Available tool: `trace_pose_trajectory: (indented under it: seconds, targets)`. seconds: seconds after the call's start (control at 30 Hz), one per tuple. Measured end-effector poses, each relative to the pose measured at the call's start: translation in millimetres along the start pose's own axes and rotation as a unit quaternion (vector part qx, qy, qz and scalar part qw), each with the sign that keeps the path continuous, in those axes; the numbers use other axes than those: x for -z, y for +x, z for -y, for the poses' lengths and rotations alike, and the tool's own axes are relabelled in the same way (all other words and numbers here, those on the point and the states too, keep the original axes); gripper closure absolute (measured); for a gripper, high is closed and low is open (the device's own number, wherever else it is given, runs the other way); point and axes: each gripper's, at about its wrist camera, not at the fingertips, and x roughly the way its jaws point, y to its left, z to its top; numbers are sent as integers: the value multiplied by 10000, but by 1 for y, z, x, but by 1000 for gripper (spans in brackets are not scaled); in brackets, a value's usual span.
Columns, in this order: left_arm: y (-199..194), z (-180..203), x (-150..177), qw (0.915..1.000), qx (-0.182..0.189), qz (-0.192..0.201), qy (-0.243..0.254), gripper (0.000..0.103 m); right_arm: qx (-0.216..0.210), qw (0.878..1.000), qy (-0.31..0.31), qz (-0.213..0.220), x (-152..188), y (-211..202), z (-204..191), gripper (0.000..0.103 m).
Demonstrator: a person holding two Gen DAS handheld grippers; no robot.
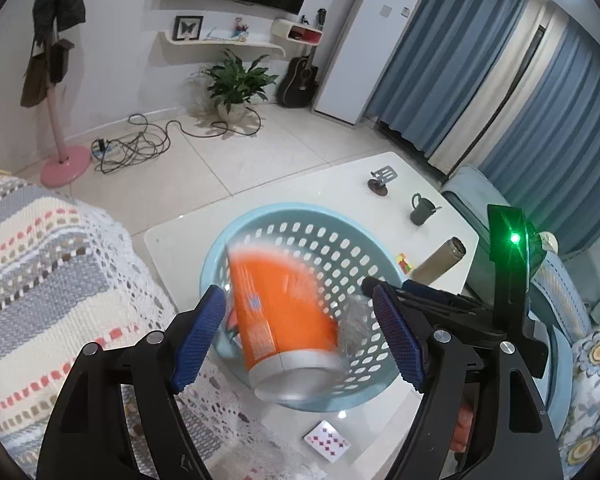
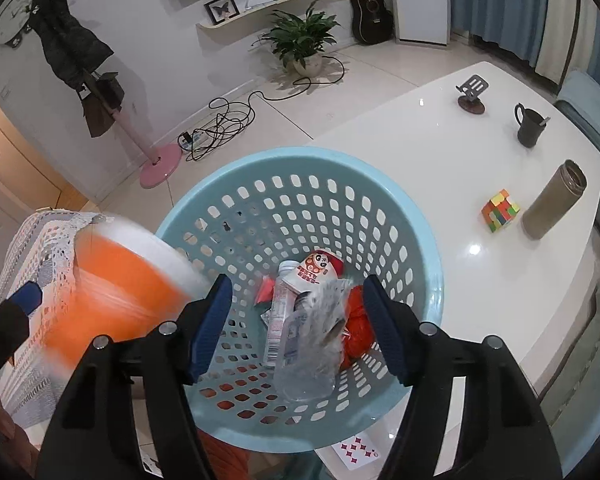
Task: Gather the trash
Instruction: 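Carry the cup and heart-print bag over the basket and release both, then grasp the teal bag with the left gripper while the right gripper reaches the orange packet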
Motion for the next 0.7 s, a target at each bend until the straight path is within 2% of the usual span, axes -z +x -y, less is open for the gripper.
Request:
trace_pose_trajectory:
  seconds: [0.2,0.4,0.57,0.7]
  targets:
    - [-6,-6,7,10000,-13,-3,-50,29,-19,10000,2,-29,4,-1,0,39]
    - [-28,-11,13,9998,-16,152,-116,29,-98,9998,-156,30,6,-11,-15,39]
    - [-56,-21,19,9989,-142,416,-170,29,-282,9984,-444,204,8,-30,-46,39]
    - [-95,-44,24,9961,-325,736,-355,29,-454,9957,-722,368,10,-48,-79,39]
